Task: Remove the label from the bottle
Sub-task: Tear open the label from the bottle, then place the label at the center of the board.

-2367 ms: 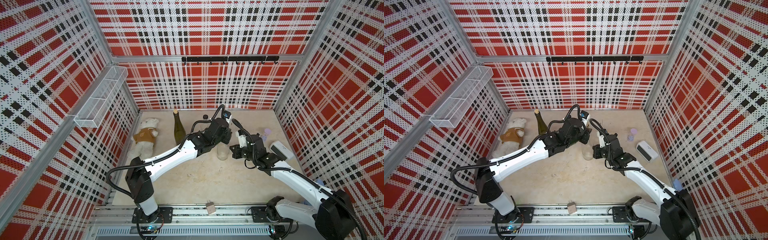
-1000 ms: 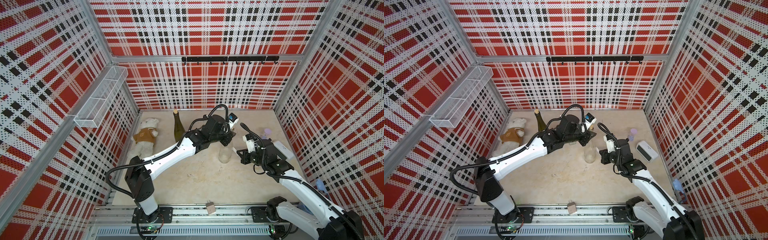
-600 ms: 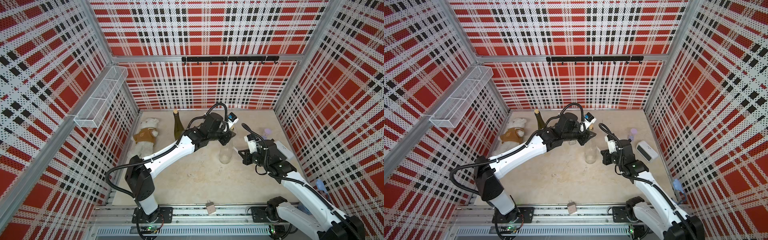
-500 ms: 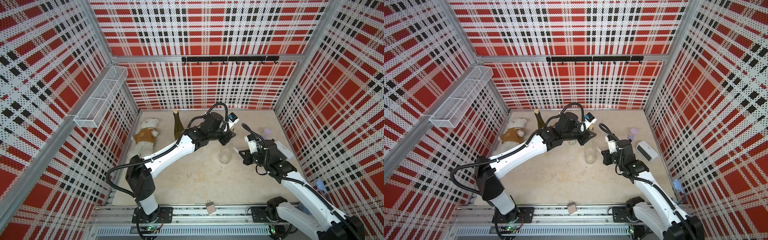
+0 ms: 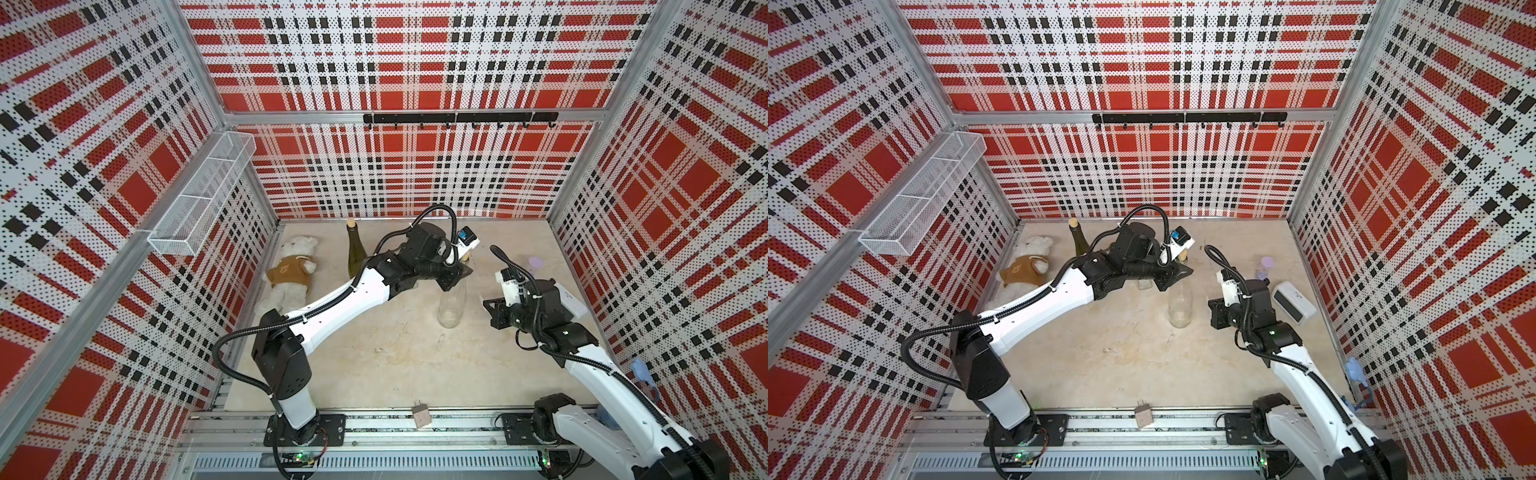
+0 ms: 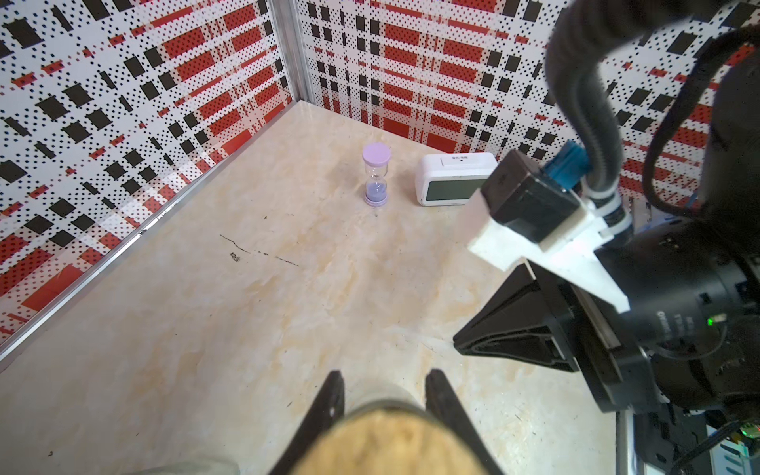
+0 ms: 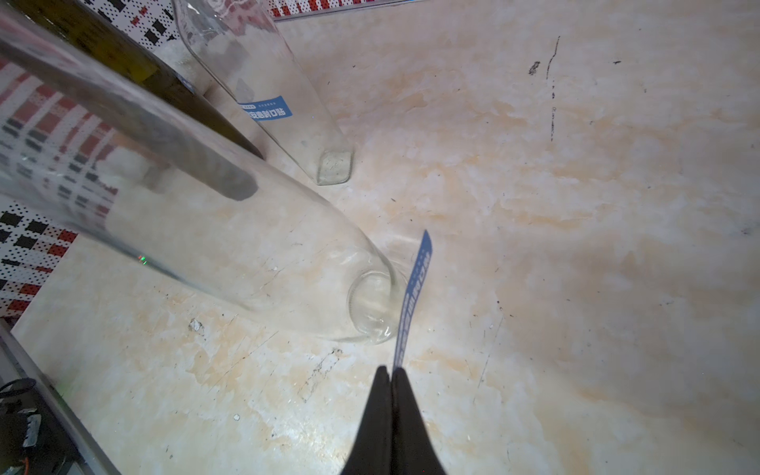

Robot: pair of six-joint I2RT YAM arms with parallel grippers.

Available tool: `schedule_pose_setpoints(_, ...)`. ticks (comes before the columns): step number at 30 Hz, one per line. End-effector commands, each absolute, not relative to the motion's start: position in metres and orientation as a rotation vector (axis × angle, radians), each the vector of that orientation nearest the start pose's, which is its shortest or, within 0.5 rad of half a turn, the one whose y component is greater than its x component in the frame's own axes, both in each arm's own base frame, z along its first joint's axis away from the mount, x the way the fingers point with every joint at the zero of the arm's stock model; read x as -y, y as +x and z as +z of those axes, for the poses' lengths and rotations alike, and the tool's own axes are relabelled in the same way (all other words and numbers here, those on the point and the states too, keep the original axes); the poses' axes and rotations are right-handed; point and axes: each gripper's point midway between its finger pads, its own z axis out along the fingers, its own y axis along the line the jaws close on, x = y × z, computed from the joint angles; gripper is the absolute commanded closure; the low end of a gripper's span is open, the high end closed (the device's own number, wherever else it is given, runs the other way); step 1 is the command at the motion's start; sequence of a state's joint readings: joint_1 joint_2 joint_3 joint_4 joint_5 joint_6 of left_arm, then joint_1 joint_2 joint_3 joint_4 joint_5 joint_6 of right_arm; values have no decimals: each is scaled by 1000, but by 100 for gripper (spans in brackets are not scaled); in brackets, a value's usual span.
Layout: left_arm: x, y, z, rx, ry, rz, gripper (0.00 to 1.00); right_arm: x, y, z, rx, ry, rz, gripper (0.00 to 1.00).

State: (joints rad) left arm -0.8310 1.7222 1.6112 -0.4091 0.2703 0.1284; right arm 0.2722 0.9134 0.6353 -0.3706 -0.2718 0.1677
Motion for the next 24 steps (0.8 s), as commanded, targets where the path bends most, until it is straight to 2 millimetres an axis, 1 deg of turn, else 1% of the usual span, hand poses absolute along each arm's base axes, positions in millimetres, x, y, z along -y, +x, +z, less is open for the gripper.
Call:
schedule_pose_setpoints(1, 411, 315, 283, -1856, 1155, -698, 77, -115, 280, 172, -2232, -243, 476, 100)
schedule_pose_setpoints(6, 409, 320, 283, -1871, 1122, -680, 77, -90, 282, 171, -2304, -152, 305, 100)
schedule_pose_setpoints(8, 410, 320, 285, -1871, 1109, -685, 75, -81, 282, 170, -2324, -113, 251, 100)
schedule_pose_setpoints(12, 412, 320, 288, -1865, 1092, -674, 72, -67, 280, 166, -2363, -55, 167, 100)
schedule_pose_setpoints(15, 413, 320, 290, -1861, 1086, -661, 71, -59, 278, 159, -2406, -23, 106, 100)
schedule_pose_setpoints(20, 414, 319, 290, -1860, 1085, -654, 69, -48, 275, 149, -2449, 30, 48, 100)
schedule_pose_setpoints(24, 415, 319, 289, -1860, 1088, -651, 69, -41, 273, 143, -2474, 79, 61, 100)
